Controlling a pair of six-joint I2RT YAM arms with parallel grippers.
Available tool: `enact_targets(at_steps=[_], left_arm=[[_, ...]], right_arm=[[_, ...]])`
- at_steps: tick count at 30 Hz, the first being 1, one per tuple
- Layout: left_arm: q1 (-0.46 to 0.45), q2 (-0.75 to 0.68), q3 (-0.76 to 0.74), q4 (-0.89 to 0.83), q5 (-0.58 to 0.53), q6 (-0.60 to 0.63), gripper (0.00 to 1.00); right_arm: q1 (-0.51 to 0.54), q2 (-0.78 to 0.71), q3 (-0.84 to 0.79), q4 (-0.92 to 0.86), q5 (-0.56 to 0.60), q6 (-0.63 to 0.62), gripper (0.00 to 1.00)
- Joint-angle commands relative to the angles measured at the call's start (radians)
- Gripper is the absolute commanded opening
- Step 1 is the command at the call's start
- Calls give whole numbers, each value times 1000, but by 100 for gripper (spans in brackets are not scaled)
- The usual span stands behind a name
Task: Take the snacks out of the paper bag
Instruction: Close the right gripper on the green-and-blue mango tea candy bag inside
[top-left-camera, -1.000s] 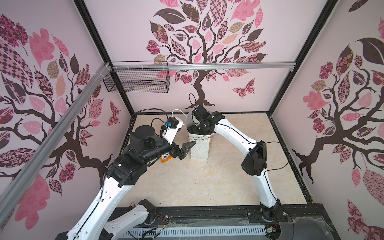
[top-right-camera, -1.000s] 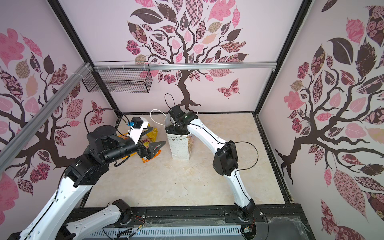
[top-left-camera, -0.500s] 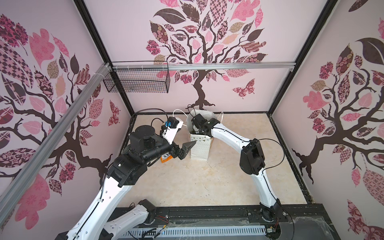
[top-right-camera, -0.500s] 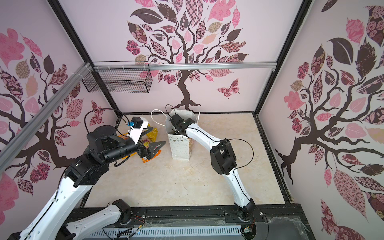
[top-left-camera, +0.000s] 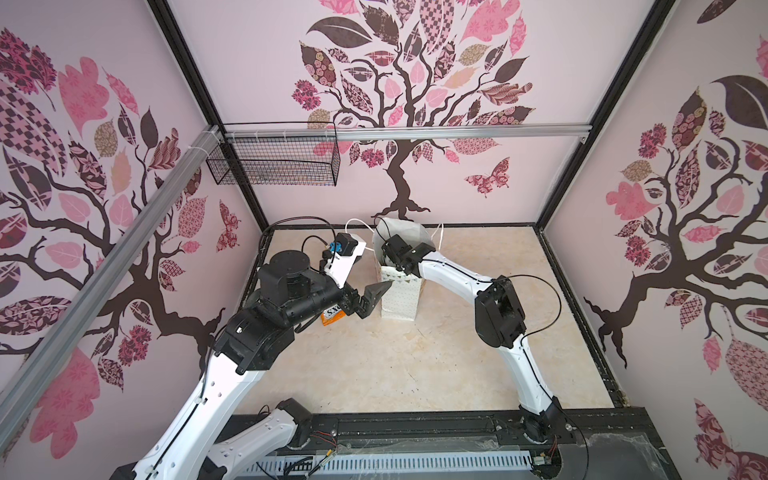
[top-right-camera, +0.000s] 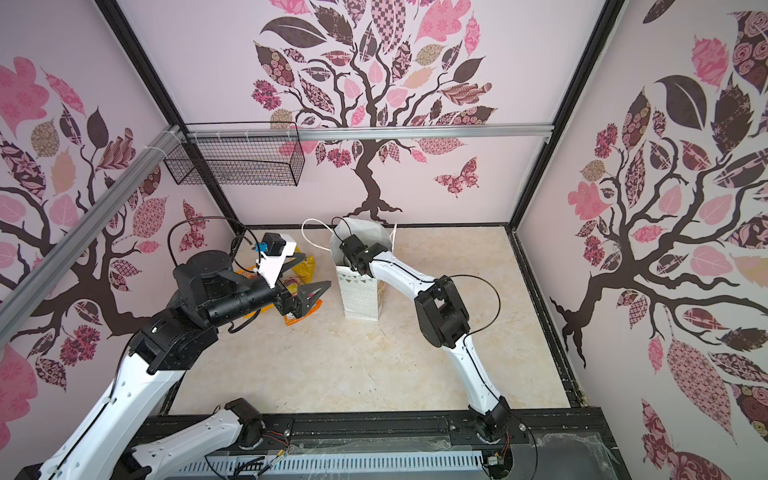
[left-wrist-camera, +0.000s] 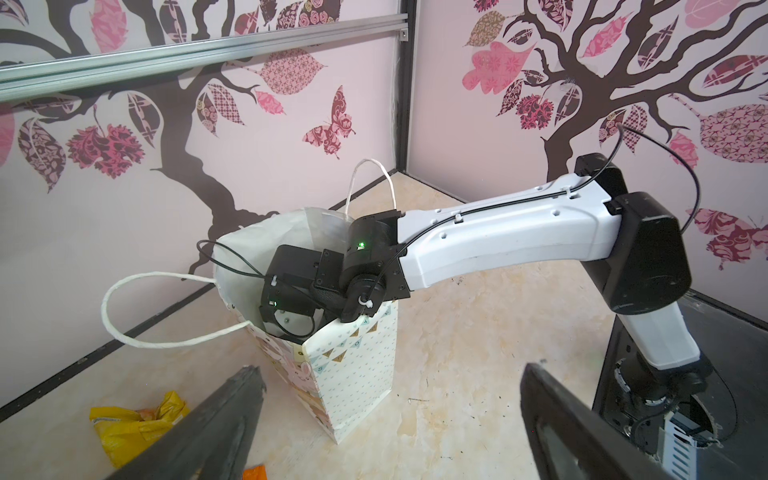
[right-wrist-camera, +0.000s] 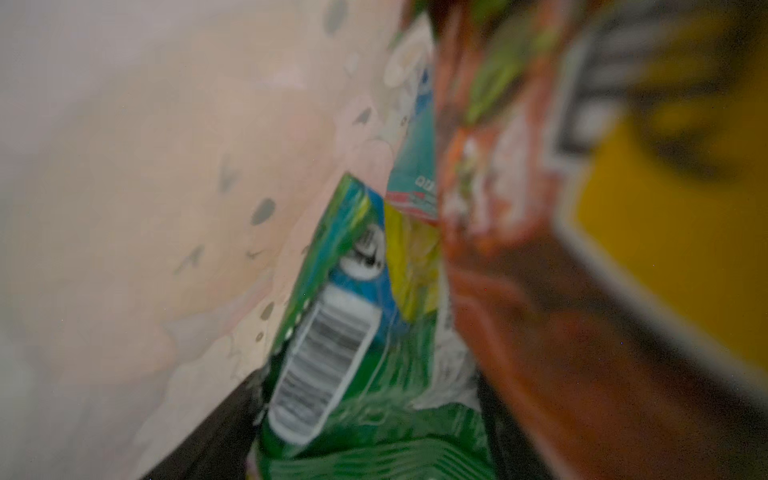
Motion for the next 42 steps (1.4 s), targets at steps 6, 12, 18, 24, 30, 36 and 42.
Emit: enact_targets(at_steps=[6,12,18,24,30,36,42], left_arm=[[-4,-6,-3,21,-18,-12,98],[-4,2,1,27,-19,-18,98],[-3,2,1,32,-21,-30,98],[-4,-1,0,35,-21,-44,98],[-5,-6,-11,39,-18,-54,98],[-4,-4,-18,42,-22,-50,98],[-3,-2,-21,37,-34,-43,98]], right_arm=[[-6,29,-25,-20,-32,16,44],[-7,-28,-11,-24,-23,13,17],[-6,-77,16,-36,-12,14,7],[-7,-119,46,-49,5,9,3],[-7,-134,75,-70,33,-8,3],[-7,-139,119,-101,61,-18,3],[-6,-139,189,-135,92,-33,3]])
